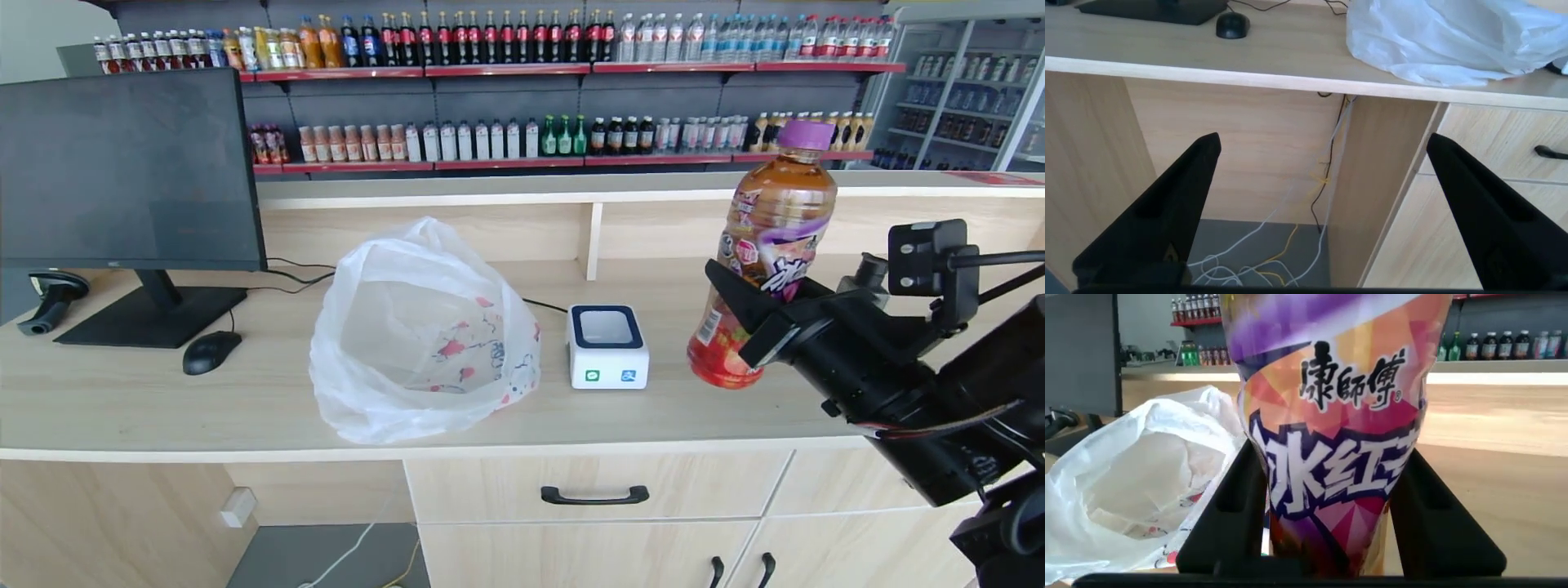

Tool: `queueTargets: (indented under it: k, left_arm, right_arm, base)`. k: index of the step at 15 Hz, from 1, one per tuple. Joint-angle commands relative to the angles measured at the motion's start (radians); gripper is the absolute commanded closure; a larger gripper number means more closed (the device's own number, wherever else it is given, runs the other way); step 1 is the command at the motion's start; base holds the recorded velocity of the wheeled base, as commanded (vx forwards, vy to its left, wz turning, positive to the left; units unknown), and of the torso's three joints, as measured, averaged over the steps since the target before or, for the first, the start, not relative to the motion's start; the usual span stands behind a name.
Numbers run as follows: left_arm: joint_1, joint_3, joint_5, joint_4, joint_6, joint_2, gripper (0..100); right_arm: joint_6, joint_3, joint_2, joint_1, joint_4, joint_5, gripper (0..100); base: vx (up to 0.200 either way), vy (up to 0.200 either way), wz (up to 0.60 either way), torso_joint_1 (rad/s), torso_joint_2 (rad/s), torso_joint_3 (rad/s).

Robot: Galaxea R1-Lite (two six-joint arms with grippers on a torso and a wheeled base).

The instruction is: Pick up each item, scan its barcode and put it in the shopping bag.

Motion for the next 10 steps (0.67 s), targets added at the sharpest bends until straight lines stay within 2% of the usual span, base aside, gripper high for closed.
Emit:
queueTargets:
  k: [1, 9, 10]
  left_arm:
    - [0.000, 0.000, 0.001, 0.000, -0.003, 0.000, 0]
    - [0.000, 0.000, 0.001, 0.000, -0.004, 0.000, 0]
    - [0.000, 0.000, 0.001, 0.000, -0.003, 0.000, 0]
  right_arm:
    - [0.000, -0.005, 0.000, 0.001, -0.003, 0.004, 100]
    - [0.000, 0.002, -0.003, 0.001, -0.003, 0.004, 100]
    - [0.000, 0.002, -0.001, 0.001, -0.003, 0.004, 100]
  base:
    - [0.000, 0.200, 0.00, 0.007, 0.01, 0.002]
    - [0.000, 0.200, 0.00, 0.003, 0.00, 0.002]
    - [0.000, 0.000, 0.00, 0.000, 0.00, 0.000]
